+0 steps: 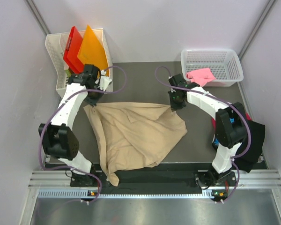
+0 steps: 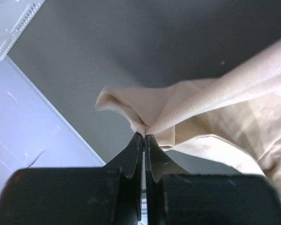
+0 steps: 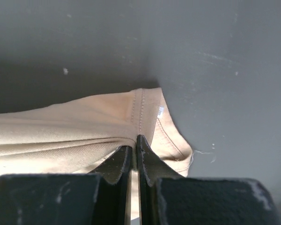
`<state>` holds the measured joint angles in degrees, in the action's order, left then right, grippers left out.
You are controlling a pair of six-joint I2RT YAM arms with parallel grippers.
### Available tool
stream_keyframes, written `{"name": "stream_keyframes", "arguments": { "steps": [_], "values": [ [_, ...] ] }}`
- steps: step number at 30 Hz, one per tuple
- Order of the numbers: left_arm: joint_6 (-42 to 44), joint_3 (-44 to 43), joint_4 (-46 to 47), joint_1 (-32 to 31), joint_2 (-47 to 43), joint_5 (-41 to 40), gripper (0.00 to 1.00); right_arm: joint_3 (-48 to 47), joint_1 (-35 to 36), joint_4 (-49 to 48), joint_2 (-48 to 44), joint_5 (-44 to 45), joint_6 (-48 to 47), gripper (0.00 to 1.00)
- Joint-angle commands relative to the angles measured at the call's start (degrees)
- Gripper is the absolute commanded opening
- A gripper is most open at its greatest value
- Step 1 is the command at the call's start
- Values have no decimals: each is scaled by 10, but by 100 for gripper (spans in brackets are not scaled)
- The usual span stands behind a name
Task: Fold and stack the t-shirts
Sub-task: Flatten out the tshirt
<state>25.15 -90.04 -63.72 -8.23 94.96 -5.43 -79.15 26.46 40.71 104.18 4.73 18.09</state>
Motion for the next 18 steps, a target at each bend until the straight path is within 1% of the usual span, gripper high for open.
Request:
{"name": "stream_keyframes", "arguments": {
  "steps": [1,5,8,11,13,15,16,18],
  "values": [
    [56,51,-32,7,-67,-40,0,-9,-12,-4,-35,27,-17,0],
    [58,91,-22,8,-96,-36,0,-20,-31,3,-41,29,-19,0],
    [57,99,-22,8,-107,-34,0,-14,-54,7,-59,41,-17,0],
    [63,107,-20,8,-118,-37,0,1,-92,7,-80,42,-15,0],
    [67,113,-18,8,-127,-41,6,12,-105,4,-96,43,-12,0],
    [68,123,-14,8,-137,-42,9,19,-114,1,-101,47,-11,0],
    [68,128,-12,8,-141,-42,14,22,-116,0,-102,46,-11,0],
    [68,138,-10,8,-150,-41,15,23,-115,0,-101,44,-10,0]
  ]
}}
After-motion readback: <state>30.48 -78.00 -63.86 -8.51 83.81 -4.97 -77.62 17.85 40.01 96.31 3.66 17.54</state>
